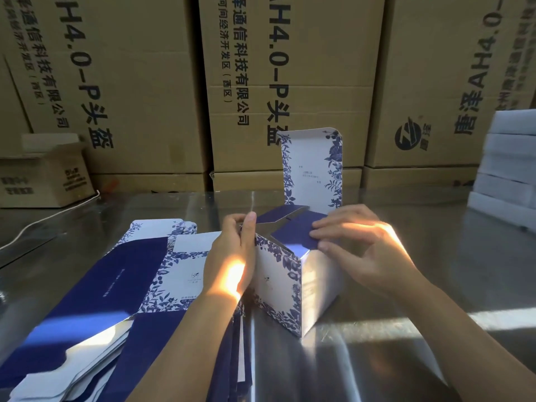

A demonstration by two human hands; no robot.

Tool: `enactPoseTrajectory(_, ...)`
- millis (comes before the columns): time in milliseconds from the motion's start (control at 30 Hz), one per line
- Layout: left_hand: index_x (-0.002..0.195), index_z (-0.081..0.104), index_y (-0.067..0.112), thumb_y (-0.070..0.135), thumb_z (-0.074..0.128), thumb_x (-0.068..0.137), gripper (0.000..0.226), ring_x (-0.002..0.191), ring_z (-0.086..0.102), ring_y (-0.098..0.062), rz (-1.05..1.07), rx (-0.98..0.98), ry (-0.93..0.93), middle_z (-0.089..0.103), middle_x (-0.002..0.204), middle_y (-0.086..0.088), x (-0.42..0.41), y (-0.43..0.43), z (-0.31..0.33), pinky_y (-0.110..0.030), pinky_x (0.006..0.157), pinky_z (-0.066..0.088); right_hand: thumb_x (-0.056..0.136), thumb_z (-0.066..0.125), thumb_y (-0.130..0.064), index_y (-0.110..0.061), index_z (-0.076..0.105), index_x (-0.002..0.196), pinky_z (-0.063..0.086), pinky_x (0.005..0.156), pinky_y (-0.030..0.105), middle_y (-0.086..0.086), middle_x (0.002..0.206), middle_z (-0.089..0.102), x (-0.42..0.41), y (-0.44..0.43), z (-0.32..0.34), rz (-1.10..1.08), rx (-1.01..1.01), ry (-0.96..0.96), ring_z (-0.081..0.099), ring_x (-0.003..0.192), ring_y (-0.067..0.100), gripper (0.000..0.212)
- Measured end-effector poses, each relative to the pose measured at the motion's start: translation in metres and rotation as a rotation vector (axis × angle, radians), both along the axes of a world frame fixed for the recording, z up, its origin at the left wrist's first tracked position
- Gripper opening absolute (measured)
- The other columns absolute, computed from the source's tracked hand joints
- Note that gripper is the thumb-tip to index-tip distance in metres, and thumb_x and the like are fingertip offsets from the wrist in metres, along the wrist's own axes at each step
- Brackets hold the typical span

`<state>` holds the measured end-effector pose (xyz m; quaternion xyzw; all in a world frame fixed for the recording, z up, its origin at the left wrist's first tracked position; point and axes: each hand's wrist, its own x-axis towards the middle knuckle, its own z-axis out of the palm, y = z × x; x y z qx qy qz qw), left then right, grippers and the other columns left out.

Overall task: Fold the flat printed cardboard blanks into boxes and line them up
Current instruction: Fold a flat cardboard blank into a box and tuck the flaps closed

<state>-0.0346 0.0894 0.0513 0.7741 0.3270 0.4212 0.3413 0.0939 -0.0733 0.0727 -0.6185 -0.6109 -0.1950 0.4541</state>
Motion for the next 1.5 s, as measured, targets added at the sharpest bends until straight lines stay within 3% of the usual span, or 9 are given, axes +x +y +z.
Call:
enactPoseTrajectory(67,0.103,0.043,0.032,0.057,0.024,0.094,0.034,0.073,0.05,-0.004,0.0,-0.002,-0.007,0.05,0.078,0.021,-0.001,-0.001,0.001,-0.027,0.06,0.033,0.077,0.07,-0.025,-0.024,0.077,0.089,0.044,0.093,0.034,-0.015,0.094,0.071,-0.003,0.0,0.001,0.042,-0.014,0.003,0.061,0.098,0.008,0.013)
enactPoseTrajectory(167,0.109,0.049,0.029,0.055,0.028,0.095,0.036,0.085,0.054,-0.013,0.024,0.038,-0.023,0.054,0.086,0.017,-0.001,-0.003,0.001,-0.03,0.068,0.038,0.078,0.07,-0.021,-0.024,0.077,0.088,0.046,0.086,0.021,-0.016,0.09,0.071,-0.007,0.002,0.003,0.082,-0.038,0.022,0.063,0.092,0.005,0.013)
enactPoseTrajectory(300,0.107,0.066,0.018,0.043,0.043,0.095,0.036,0.104,0.053,-0.018,0.022,0.345,-0.215,0.057,0.107,0.004,-0.003,-0.011,0.007,-0.038,0.086,0.045,0.08,0.066,-0.022,-0.022,0.078,0.086,0.041,0.084,0.009,-0.025,0.084,0.065,-0.009,0.004,0.0,-0.022,-0.05,-0.007,0.059,0.088,-0.003,0.013)
enactPoseTrajectory(433,0.088,0.075,0.018,0.039,0.049,0.088,0.033,0.101,0.051,-0.014,-0.029,0.624,-0.336,0.062,0.104,0.004,-0.005,-0.019,0.009,-0.037,0.088,0.043,0.083,0.068,-0.017,-0.019,0.077,0.085,0.039,0.081,0.009,-0.021,0.081,0.066,-0.013,0.007,-0.005,-0.137,-0.031,-0.085,0.055,0.087,0.002,0.01)
enactPoseTrajectory(633,0.084,0.076,0.015,0.03,0.064,0.079,0.02,0.084,0.058,-0.016,-0.225,0.799,-0.183,0.065,0.086,0.007,-0.002,-0.023,0.0,-0.038,0.072,0.049,0.082,0.063,-0.024,-0.022,0.077,0.085,0.039,0.078,0.02,-0.014,0.08,0.071,-0.012,0.01,-0.006,-0.194,-0.001,-0.139,0.054,0.082,0.003,0.014)
enactPoseTrajectory(867,0.09,0.076,0.018,0.031,0.065,0.082,0.019,0.082,0.058,-0.018,-0.219,0.782,-0.218,0.065,0.084,0.008,-0.005,-0.024,0.003,-0.044,0.069,0.048,0.084,0.055,-0.039,-0.029,0.076,0.086,0.027,0.075,0.026,-0.015,0.084,0.069,-0.008,0.009,-0.004,-0.313,0.035,-0.267,0.042,0.083,0.008,0.024)
enactPoseTrajectory(1067,0.081,0.076,0.017,0.022,0.07,0.079,0.009,0.081,0.056,-0.018,-0.19,0.738,-0.249,0.062,0.084,0.005,-0.002,-0.027,0.003,-0.042,0.07,0.049,0.082,0.062,-0.028,-0.025,0.076,0.084,0.035,0.076,0.028,-0.012,0.083,0.069,-0.011,0.009,-0.004,-0.274,-0.002,-0.198,0.049,0.075,0.016,0.014)
enactPoseTrajectory(1300,0.072,0.073,0.015,0.017,0.069,0.078,0.008,0.083,0.049,-0.007,-0.213,0.649,-0.253,0.052,0.083,0.015,0.0,-0.031,0.005,-0.023,0.071,0.043,0.08,0.064,-0.024,-0.022,0.076,0.08,0.034,0.074,0.023,-0.01,0.078,0.067,-0.014,0.011,-0.005,-0.307,0.016,-0.2,0.055,0.073,0.02,0.012)
enactPoseTrajectory(1500,0.08,0.075,0.014,0.017,0.071,0.077,0.006,0.08,0.054,-0.017,-0.162,0.734,-0.252,0.056,0.086,0.002,-0.003,-0.031,0.004,-0.033,0.067,0.049,0.075,0.068,-0.019,-0.017,0.074,0.082,0.046,0.073,0.034,-0.004,0.082,0.068,-0.021,0.014,-0.01,-0.322,0.075,-0.248,0.059,0.074,0.025,0.009)
